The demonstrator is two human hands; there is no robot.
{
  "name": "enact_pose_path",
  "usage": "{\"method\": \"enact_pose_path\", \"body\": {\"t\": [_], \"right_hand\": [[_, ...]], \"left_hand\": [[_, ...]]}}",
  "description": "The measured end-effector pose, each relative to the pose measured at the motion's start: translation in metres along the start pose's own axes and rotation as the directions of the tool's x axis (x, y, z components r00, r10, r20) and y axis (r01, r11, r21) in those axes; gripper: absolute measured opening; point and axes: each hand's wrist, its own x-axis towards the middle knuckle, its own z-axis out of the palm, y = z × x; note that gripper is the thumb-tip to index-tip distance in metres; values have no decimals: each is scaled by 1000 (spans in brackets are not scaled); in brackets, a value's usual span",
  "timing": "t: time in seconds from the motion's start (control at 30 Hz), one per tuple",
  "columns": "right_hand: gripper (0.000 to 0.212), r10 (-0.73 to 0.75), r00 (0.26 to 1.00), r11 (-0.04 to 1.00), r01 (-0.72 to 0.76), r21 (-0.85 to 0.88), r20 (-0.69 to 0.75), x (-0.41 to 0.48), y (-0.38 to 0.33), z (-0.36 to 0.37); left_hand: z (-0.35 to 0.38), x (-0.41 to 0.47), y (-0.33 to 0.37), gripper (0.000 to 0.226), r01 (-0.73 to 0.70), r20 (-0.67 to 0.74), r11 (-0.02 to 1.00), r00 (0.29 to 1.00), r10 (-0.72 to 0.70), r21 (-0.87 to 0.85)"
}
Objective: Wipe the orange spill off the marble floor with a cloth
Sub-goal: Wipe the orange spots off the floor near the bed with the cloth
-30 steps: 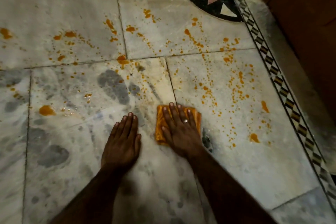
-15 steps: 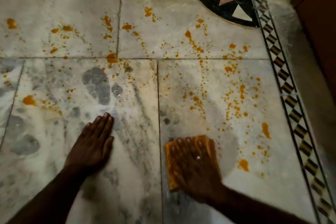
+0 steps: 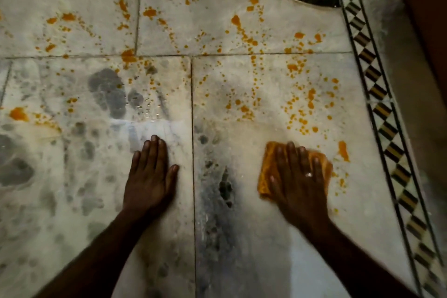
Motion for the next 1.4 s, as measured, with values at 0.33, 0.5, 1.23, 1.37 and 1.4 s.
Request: {"method": "enact_pose_path", "body": {"t": [0.33, 0.5, 1.23, 1.37, 1.4], "right_hand": [[67, -344, 939, 933, 339, 122, 17, -24, -64, 0], [67, -176, 984, 981, 175, 80, 4, 39, -21, 1], [68, 230, 968, 971, -236, 48, 96, 41, 62, -4], [68, 469, 866, 870, -487, 79, 175, -6, 107, -5], [68, 519, 841, 842, -533, 76, 150, -24, 106, -4]], "left_hand": [[16, -26, 89, 64, -223, 10, 975, 975, 223, -1], [18, -19, 92, 67, -219, 26, 975, 976, 218, 32], [22, 17, 128, 69, -229, -81, 973, 971, 226, -22], [28, 33, 171, 66, -434, -57, 901, 900, 432, -32], [30, 36, 182, 66, -443, -56, 896, 896, 441, -33]]}}
